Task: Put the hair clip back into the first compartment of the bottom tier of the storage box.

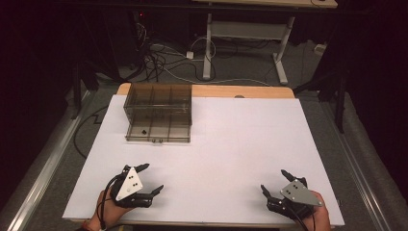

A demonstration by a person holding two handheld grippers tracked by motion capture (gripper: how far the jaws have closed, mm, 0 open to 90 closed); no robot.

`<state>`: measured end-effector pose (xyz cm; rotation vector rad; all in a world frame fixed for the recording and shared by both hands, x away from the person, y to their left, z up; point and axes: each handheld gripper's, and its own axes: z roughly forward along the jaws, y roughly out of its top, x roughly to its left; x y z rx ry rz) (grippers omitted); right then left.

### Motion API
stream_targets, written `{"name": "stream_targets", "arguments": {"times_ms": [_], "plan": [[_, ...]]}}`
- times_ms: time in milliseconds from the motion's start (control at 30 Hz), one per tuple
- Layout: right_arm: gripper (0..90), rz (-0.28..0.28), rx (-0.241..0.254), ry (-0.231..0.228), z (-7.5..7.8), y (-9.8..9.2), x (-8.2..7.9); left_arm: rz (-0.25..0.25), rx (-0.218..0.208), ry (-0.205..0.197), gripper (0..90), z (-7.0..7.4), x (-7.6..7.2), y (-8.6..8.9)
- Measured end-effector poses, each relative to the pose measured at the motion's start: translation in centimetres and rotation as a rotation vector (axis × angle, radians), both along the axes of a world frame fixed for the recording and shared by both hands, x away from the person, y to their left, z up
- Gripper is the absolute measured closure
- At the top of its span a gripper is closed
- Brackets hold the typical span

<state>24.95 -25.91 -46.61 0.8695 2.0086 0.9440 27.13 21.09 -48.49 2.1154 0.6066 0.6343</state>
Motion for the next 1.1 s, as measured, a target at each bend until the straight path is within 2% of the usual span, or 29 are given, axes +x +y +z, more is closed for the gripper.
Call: {"name": "stream_targets", "arguments": {"times_ms": [167,667,1100], "plan": [[21.4,0.011,-0.005,-0.001,-0.05,0.15,-0.04,-0.008,0.028,0.005,16.3,-0.21,0.20,-0.36],[20.5,-0.003,-0.007,0.010,-0.26,0.07,0.25,-0.007,0.030,0.015,16.3,-0.29,0.54,-0.22],[20.5,-0.003,-0.005,0.019,-0.46,-0.08,0.37,-0.008,0.048,0.011,16.4,-0.27,0.98,-0.33]]}}
